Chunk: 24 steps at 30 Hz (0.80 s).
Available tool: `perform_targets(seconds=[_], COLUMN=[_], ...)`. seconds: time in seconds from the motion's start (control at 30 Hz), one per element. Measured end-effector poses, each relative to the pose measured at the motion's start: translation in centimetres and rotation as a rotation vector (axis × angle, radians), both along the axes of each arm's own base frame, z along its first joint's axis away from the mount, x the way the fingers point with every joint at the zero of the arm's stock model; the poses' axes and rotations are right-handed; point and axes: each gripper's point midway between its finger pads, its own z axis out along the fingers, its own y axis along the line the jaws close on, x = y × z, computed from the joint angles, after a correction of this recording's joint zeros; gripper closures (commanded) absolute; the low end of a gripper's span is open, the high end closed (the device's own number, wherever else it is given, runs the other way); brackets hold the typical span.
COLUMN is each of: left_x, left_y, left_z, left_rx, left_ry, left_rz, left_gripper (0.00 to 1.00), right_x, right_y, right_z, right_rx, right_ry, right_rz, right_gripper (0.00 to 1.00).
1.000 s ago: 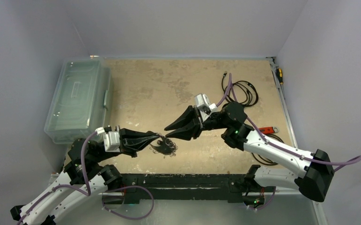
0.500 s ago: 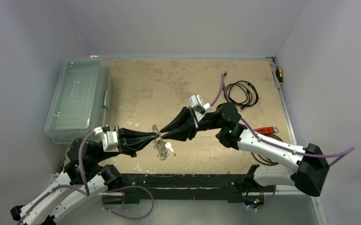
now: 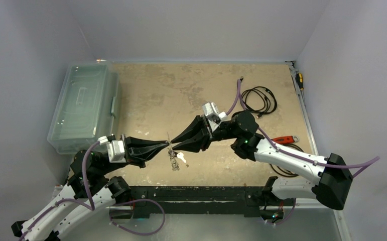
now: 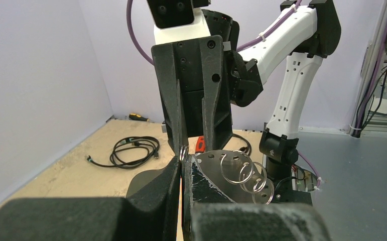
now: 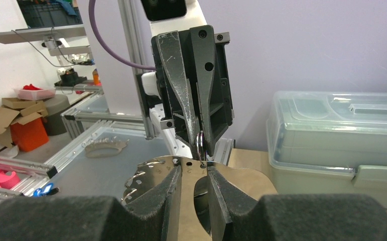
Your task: Put the keys on the keyring
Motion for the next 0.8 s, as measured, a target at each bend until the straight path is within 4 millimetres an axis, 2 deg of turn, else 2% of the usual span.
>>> perform_targets(seconds=[0.8], left_x=[0.1], left_y=[0.6], left_z=[0.5], left_rx=[-0.021], left_ry=[-0.008], left_rz=[0.026], left_gripper=[1.0], right_x=[1.4], right_y=[1.0], right_z=[0.8], right_rx=[0.048], right_ry=[0.079], right_rz=[-0.049], right_gripper=[0.73])
